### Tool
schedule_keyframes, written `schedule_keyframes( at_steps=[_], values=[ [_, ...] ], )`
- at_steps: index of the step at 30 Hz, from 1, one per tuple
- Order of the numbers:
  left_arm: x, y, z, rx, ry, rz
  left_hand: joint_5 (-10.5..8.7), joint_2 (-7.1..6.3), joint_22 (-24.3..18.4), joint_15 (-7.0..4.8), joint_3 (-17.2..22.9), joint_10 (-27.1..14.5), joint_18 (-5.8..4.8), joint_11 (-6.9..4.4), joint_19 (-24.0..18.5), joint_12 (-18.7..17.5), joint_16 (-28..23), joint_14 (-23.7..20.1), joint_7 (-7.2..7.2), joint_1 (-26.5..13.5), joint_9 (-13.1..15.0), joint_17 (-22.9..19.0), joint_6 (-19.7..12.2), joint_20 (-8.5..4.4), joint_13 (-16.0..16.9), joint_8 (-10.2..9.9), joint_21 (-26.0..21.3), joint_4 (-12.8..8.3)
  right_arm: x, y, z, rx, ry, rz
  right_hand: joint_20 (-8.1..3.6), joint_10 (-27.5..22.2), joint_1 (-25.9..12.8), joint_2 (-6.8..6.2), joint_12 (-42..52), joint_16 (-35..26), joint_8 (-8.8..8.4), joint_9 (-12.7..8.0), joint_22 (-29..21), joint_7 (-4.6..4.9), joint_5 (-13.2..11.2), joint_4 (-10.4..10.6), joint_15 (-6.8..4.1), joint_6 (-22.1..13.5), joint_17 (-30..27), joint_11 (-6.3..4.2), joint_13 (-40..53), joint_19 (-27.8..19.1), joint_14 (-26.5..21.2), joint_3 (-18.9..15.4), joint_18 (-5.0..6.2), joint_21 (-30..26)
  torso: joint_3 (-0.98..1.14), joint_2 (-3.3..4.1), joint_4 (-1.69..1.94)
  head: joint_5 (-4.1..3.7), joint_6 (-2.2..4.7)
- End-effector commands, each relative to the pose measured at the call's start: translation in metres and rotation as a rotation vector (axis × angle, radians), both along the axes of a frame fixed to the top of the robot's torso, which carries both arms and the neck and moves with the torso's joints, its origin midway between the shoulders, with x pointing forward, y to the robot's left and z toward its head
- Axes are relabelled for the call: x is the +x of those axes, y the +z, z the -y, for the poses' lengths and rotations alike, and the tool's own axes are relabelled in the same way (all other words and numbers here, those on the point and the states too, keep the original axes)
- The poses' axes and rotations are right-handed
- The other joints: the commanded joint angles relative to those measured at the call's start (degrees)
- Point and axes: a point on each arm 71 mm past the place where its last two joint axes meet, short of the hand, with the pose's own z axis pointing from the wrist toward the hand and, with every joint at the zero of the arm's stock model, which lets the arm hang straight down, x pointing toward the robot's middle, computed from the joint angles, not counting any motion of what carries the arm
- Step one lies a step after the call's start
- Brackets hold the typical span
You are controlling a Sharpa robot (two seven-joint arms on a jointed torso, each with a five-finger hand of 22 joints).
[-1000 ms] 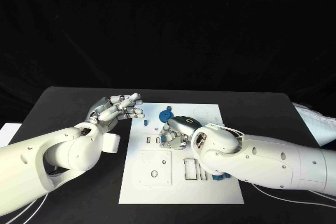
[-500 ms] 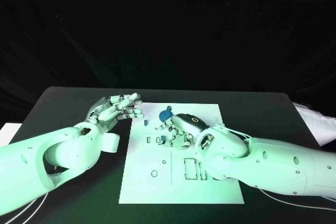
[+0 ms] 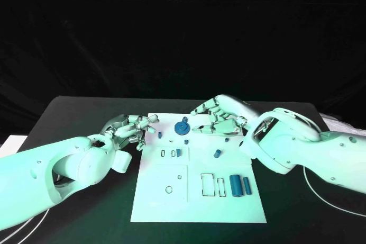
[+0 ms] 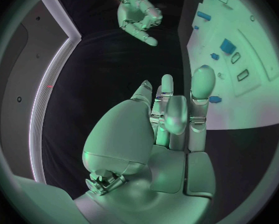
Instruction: Assemble the parts on the task board
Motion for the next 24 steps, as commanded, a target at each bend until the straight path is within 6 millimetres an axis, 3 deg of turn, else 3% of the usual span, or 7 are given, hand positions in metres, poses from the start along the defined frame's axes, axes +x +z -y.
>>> schedule_keyframes(
  at_steps=[1, 5, 7, 8, 11, 18, 24],
  values=[
    [-0.004, -0.012, 0.008, 0.325, -0.176, -0.123, -0.28, -0.10, 6.41, 0.29, -0.95, -1.74, -0.60, -0.10, -0.01, 5.34, 5.94, 2.82, -0.61, -1.81, 0.48, 6.53, -0.30, -0.44, 4.55, 1.60, 5.34, 1.42, 0.003, 0.004, 0.012, 0.123, 0.030, -0.108, 0.44, -0.10, 0.65, 0.18, 0.15, -0.21, 0.46, 0.09, 2.63, -0.20, 0.72, -0.33, 0.26, 0.54, 8.33, -0.01, 0.03, 0.52, 4.68, -0.04, -0.44, -0.30, 0.25, -0.67, -0.39, 0.27, -0.25],
    [0.004, -0.010, 0.012, 0.554, -0.259, -0.138, -1.67, -0.45, 15.06, -0.55, -3.78, -3.57, -1.74, -0.92, 1.67, 14.25, 13.41, 4.90, -1.41, -3.97, 2.18, 13.61, 0.40, -0.34, 11.76, 5.42, 11.96, 3.57, 0.015, 0.008, 0.036, 0.147, -0.046, -0.104, 0.38, -0.04, 1.11, 0.54, 0.23, -0.22, 0.57, 0.10, 2.70, -0.24, 1.79, -0.51, 0.20, 0.76, 8.34, -0.07, -0.02, 0.55, 4.69, 0.02, -0.45, -0.27, 0.45, -0.95, -0.68, 0.78, -0.28],
    [0.008, -0.008, 0.014, 0.661, -0.286, -0.138, -3.02, -0.05, 19.34, -0.88, -5.96, -5.20, -2.43, -1.61, 2.61, 21.68, 16.34, 5.84, -1.94, -4.79, 4.33, 16.51, -0.08, -0.73, 18.46, 8.87, 15.13, 4.69, 0.020, 0.009, 0.045, 0.148, -0.074, -0.099, 0.37, -0.05, 1.13, 0.55, 0.21, -0.24, 0.58, 0.10, 2.69, -0.24, 1.85, -0.52, 0.20, 0.78, 8.32, -0.07, -0.05, 0.55, 4.68, 0.01, -0.45, -0.27, 0.58, -1.04, -0.87, 1.20, -0.37],
    [0.010, -0.007, 0.015, 0.708, -0.296, -0.138, -3.97, 0.59, 22.13, -0.97, -7.14, -3.06, -2.77, -1.89, 3.65, 27.62, 16.81, 6.02, -2.35, -6.99, 5.43, 16.98, 0.33, -1.04, 24.48, 10.54, 16.90, 4.90, 0.022, 0.009, 0.049, 0.148, -0.085, -0.098, 0.37, -0.05, 1.13, 0.55, 0.21, -0.24, 0.58, 0.10, 2.69, -0.24, 1.85, -0.52, 0.20, 0.78, 8.32, -0.07, -0.05, 0.55, 4.68, 0.01, -0.45, -0.27, 0.63, -1.08, -0.93, 1.29, -0.41],
    [0.018, -0.004, 0.023, 0.841, -0.323, -0.132, -4.75, 1.39, 26.04, -1.91, -9.56, -0.85, -3.50, -2.69, 5.19, 35.78, 16.81, 6.02, -3.41, -9.73, 8.92, 16.98, -0.24, -1.69, 32.80, 14.79, 19.39, 4.68, 0.026, 0.008, 0.057, 0.140, -0.113, -0.107, 0.37, -0.05, 1.12, 0.58, 0.20, -0.29, 0.61, 0.11, 2.61, -0.25, 1.95, -0.51, 0.19, 0.84, 8.21, -0.08, -0.07, 0.51, 4.66, -0.03, -0.43, -0.31, 0.86, -1.27, -1.05, 1.45, -0.38],
    [0.025, -0.004, 0.047, 0.901, -0.373, -0.171, -4.67, 1.94, 31.50, -2.52, -12.36, 2.12, -4.53, -3.65, 7.35, 44.19, 16.81, 6.02, -4.49, -10.49, 16.31, 16.98, -2.39, -2.42, 41.93, 22.38, 22.55, 4.89, 0.029, 0.005, 0.061, 0.119, -0.131, -0.135, 0.36, -0.14, 1.02, 0.56, 0.05, -0.41, 0.64, 0.12, 2.44, -0.26, 2.04, -0.44, 0.19, 0.91, 7.99, -0.08, -0.21, 0.44, 4.61, -0.14, -0.40, -0.39, 0.93, -1.27, -1.02, 1.62, -0.44],
    [0.033, 0.001, 0.066, 0.975, -0.408, -0.152, -4.80, 1.95, 32.38, -2.65, -13.49, 2.15, -4.68, -3.88, 7.65, 45.17, 16.81, 6.02, -4.61, -10.92, 19.99, 16.98, -4.51, -2.65, 43.07, 25.22, 23.02, 4.92, 0.031, 0.003, 0.062, 0.108, -0.143, -0.149, 0.36, -0.11, 0.96, 0.57, 0.09, -0.43, 0.68, 0.13, 2.43, -0.27, 2.10, -0.40, 0.18, 0.97, 7.96, -0.08, -0.19, 0.43, 4.60, -0.20, -0.40, -0.40, 0.87, -1.21, -1.00, 2.03, -0.26]
  ],
)
